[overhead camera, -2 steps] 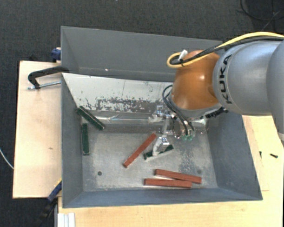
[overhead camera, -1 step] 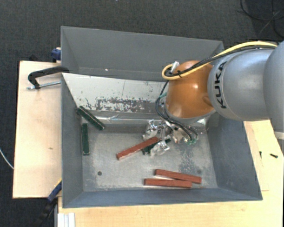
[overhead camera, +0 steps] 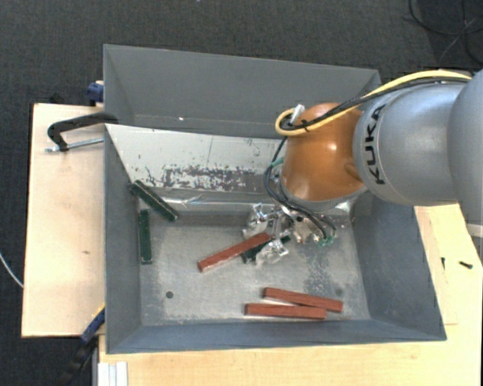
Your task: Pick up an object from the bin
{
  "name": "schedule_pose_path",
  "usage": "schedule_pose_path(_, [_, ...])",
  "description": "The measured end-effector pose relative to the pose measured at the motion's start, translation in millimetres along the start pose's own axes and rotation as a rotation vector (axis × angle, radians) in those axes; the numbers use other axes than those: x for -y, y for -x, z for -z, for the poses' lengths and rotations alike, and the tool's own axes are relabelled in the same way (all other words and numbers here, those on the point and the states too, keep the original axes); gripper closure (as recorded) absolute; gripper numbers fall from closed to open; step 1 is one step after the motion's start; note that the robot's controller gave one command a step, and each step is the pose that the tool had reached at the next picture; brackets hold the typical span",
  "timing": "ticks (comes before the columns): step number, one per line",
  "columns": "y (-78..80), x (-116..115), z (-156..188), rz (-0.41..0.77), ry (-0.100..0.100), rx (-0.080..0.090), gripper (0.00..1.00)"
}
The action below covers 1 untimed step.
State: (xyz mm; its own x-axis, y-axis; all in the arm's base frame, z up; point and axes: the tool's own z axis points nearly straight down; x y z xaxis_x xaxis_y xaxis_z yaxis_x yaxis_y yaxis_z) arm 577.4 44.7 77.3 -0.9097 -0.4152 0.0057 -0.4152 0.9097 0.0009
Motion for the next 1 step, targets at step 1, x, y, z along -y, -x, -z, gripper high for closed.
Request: schedule_pose_path(1, [4.0,-8.3,1.7,-0.027,-0.005,0.004,1.0])
